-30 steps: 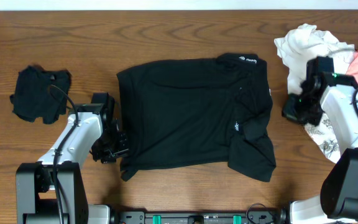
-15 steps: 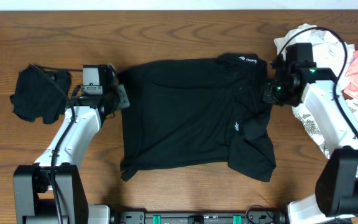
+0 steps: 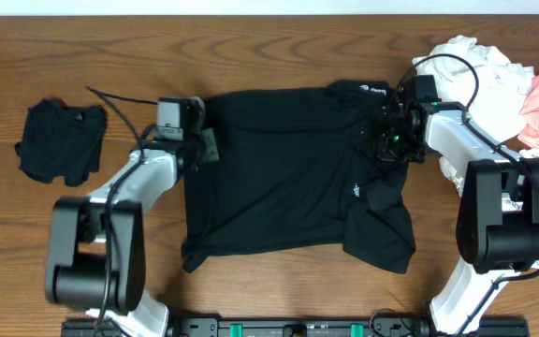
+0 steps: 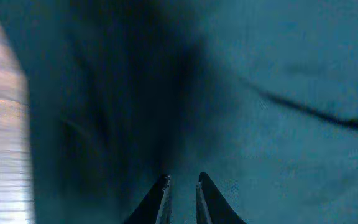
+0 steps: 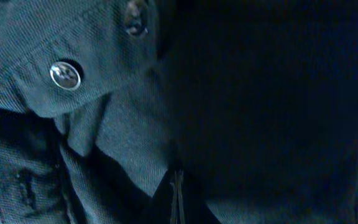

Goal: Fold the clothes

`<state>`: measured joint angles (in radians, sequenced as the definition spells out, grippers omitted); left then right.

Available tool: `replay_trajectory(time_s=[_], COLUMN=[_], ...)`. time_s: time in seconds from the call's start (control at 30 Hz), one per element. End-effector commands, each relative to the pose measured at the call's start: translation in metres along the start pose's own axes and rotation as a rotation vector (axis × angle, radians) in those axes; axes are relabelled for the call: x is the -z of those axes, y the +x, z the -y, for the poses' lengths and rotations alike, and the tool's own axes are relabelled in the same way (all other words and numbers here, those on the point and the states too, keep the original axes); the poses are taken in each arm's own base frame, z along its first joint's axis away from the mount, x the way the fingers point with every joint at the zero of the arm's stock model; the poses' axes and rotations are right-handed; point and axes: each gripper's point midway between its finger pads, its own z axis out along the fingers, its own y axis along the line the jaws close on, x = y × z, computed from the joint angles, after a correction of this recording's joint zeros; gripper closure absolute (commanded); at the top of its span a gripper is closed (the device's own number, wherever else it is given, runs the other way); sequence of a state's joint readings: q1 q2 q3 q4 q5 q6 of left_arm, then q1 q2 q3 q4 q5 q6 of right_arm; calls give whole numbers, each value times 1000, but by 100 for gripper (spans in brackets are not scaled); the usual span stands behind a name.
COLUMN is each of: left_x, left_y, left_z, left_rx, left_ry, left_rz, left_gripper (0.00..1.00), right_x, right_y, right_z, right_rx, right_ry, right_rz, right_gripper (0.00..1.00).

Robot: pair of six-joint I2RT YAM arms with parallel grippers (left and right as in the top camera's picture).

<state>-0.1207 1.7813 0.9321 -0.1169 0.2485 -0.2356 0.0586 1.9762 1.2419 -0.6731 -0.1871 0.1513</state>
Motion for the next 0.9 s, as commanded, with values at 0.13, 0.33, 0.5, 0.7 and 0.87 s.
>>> replay_trajectory(time_s=[0.13, 0.33, 0.5, 0.7, 0.87], left_x=[-31, -44, -41, -36, -35], left_y=[35, 59, 55, 55, 57], left_z=[-20, -48, -63, -82, -82], left_rx=[20, 18, 57, 111, 118], left_ry=[-58, -164, -178, -200, -193], left_rz=[-133, -212, -205, -215, -225], left_gripper=[83, 84, 84, 84, 83], right_x=[-8, -2, 4, 7, 6], right_y=[-3, -6, -6, -4, -4], right_z=[36, 68, 96, 109, 104], right_rx=[-49, -141, -220, -265, -257], right_ry=[183, 211, 220, 204, 194], right_rz=[9, 19, 26, 22, 23], right_gripper=[99, 99, 99, 99, 99])
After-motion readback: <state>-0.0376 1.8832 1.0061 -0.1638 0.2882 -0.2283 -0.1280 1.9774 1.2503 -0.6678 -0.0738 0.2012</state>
